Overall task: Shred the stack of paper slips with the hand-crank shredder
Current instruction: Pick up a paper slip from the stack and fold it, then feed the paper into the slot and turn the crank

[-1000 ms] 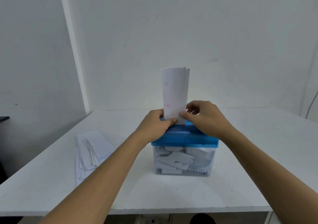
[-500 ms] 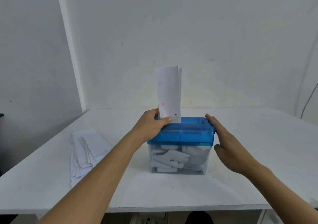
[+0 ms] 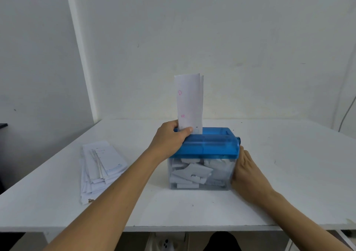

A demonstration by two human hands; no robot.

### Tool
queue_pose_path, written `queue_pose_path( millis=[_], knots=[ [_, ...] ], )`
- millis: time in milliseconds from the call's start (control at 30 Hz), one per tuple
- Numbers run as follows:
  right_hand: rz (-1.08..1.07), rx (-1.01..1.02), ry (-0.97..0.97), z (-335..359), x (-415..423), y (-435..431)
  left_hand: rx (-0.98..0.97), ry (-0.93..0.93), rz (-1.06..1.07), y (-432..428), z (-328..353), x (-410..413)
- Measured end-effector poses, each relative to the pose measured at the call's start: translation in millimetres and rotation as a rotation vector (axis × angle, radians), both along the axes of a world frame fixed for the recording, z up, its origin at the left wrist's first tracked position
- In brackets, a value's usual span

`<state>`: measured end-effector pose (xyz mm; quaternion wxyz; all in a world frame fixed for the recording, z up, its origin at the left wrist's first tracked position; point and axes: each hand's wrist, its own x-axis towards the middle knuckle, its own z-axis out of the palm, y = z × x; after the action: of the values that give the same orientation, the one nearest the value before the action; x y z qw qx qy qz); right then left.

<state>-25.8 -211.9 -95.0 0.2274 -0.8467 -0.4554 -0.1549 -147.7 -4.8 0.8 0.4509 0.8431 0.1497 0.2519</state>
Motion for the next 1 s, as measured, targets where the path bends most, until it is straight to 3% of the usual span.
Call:
queue_pose_path(
  millis=[167, 367, 600, 700, 833, 900, 1000],
  knots=[
    [-0.120, -0.037, 0.128, 12, -14, -3, 0.001, -0.002, 0.005, -4, -1, -1],
    [-0.265, -0.192, 0.131, 33, -33, -12, 0.047, 0.033, -0.056, -7, 7, -6],
    [-0.206, -0.405, 0.270, 83, -37, -22, 0.054, 0.097, -0.053, -5, 9, -6],
    [-0.174, -0.472, 0.459, 111, -35, -22, 0.059, 0.121, -0.064, -5, 11, -6],
    [-0.175, -0.400, 0.559, 144, -38, -29, 0.068, 0.135, -0.075, -4, 13, -6],
    [-0.162, -0.306, 0.487, 159, -39, -34, 0.073, 0.140, -0.075, -4, 12, -6],
    [-0.143, -0.006, 0.351, 178, -30, -37, 0.059, 0.150, -0.111, -4, 11, -6]
  ],
)
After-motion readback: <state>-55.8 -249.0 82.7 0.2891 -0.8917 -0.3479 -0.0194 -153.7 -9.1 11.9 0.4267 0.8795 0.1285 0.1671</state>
